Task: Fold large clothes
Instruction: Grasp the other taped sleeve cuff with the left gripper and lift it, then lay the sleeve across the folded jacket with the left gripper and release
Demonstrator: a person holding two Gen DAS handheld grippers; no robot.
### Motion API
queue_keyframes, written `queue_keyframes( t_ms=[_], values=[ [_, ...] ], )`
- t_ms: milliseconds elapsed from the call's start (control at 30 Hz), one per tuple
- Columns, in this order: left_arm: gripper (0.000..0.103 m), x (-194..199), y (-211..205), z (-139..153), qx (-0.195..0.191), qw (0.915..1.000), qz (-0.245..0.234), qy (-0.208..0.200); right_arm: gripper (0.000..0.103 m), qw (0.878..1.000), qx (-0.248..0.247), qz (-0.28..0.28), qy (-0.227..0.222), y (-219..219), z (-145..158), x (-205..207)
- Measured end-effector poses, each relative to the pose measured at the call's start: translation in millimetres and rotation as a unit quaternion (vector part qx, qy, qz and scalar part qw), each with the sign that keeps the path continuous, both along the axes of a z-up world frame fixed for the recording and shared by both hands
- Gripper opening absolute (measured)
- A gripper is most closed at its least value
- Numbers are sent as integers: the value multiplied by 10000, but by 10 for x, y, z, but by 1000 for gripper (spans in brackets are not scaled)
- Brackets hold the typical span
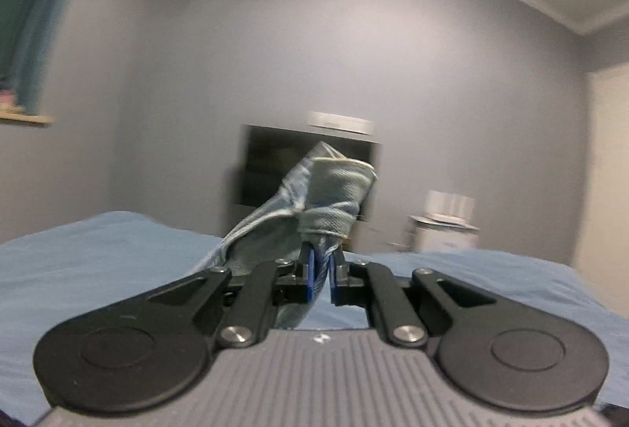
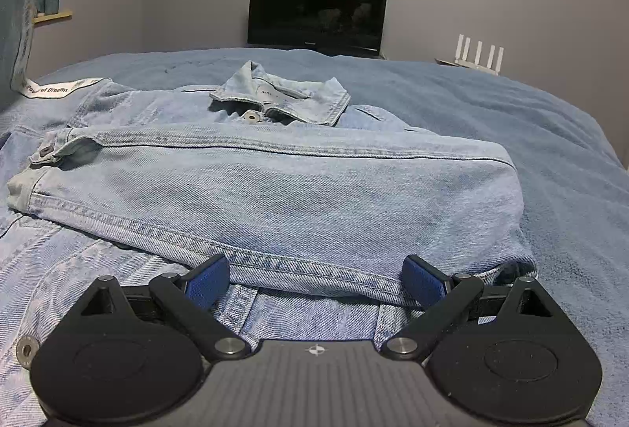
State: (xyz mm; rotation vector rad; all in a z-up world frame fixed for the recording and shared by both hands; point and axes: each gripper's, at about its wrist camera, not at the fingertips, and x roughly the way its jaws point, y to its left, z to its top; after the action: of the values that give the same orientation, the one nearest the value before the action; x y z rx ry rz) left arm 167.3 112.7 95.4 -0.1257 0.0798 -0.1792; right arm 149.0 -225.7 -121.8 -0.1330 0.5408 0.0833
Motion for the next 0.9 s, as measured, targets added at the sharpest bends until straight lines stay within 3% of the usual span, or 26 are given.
queue_keyframes(
  t_ms=[133, 267, 433, 567, 633, 667, 700, 767, 900],
  values=[
    [1, 86, -876, -248, 204, 9968, -746, 215, 96, 10000, 25, 10, 3, -12, 3, -8],
    [1, 212, -1640, -633, 430, 9885, -1274, 694, 96, 10000, 55, 15, 2, -22, -1, -11],
    [1, 265, -2137, -1149, 654, 9747, -1628, 1388, 96, 9999, 149, 34, -2, -56, -14, -12],
    [7, 218, -2139, -1410, 727, 9593, -1765, 2083, 97, 9998, 205, 44, 3, -71, -19, -9],
    [23, 230, -2051, -1419, 658, 9508, -1700, 2505, 97, 9997, 219, 48, 0, -76, -19, -9],
    [39, 207, -1963, -1377, 573, 9489, -1653, 2626, 97, 9997, 235, 55, -16, -83, -15, -17],
    [48, 181, -1862, -1362, 474, 9490, -1604, 2671, 97, 9996, 271, 80, -60, -90, -3, -34],
    [58, 104, -1588, -1279, 326, 9499, -1432, 2759, 96, 9983, 436, 331, -193, -112, 37, -106],
    [60, -146, -1214, -1181, 209, 9519, -828, 2942, 89, 9924, 772, 937, -176, -125, 114, -236]
  ],
)
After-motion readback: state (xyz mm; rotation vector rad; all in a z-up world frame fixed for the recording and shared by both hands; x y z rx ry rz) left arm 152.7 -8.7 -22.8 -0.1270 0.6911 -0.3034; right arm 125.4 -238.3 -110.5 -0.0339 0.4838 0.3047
